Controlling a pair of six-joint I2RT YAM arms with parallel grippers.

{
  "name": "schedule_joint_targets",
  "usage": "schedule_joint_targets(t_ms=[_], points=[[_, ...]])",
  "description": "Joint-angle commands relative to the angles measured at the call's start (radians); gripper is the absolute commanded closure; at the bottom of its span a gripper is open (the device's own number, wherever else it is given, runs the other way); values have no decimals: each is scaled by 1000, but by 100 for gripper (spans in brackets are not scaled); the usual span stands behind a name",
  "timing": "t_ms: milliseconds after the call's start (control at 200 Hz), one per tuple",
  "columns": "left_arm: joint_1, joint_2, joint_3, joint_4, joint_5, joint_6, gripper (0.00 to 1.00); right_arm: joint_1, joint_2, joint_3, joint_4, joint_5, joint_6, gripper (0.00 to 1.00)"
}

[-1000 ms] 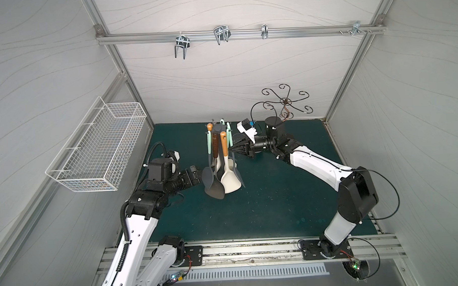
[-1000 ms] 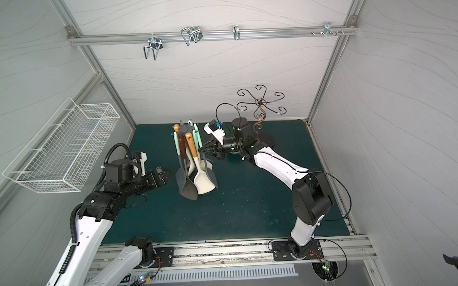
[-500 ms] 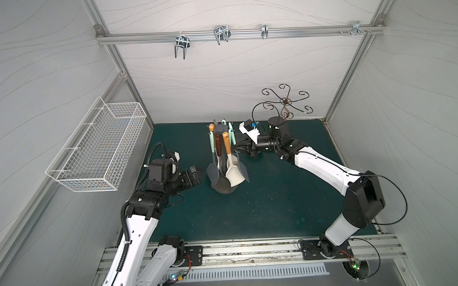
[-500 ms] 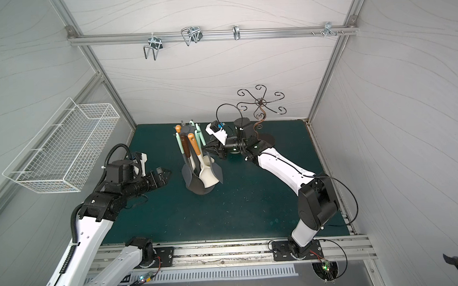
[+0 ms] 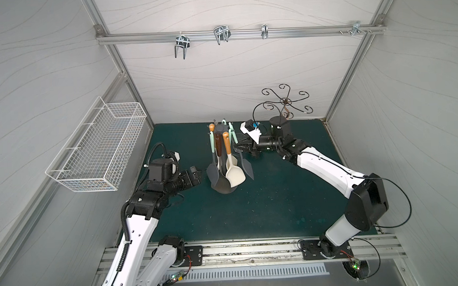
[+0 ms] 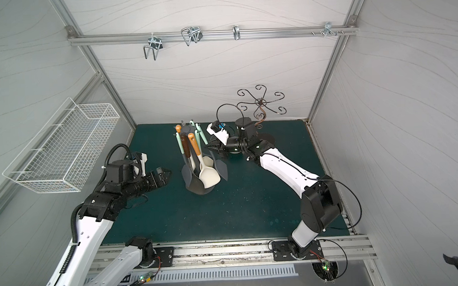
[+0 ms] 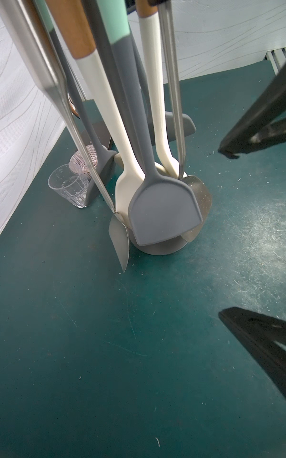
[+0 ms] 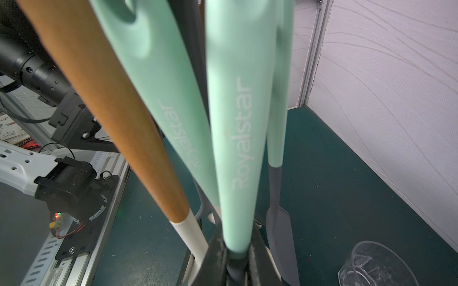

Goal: Take the spatula off the kitchen utensil rack
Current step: Take off the spatula from the rack, then place the spatula at the center of the board.

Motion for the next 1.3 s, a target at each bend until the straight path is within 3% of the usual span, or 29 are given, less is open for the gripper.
schedule_joint_targets(t_ms=[0,510,610,1106,1296], points=[[-1,-3,0,32,-7,14,1,-24,-67,-4,20,9,-2,100],[-1,-4,-2,31,-6,15,1,-64,-115,0,-22,11,-5,100],[-1,-9,-4,26,-12,14,1,-65,-136,0,-64,74,-10,100],[-2,-82,-40,-18,-103,0,0,-71,-358,-68,-517,665,96,100],[-17,-110,-45,-26,-135,-5,0,-187,-466,-140,-655,730,159,100]])
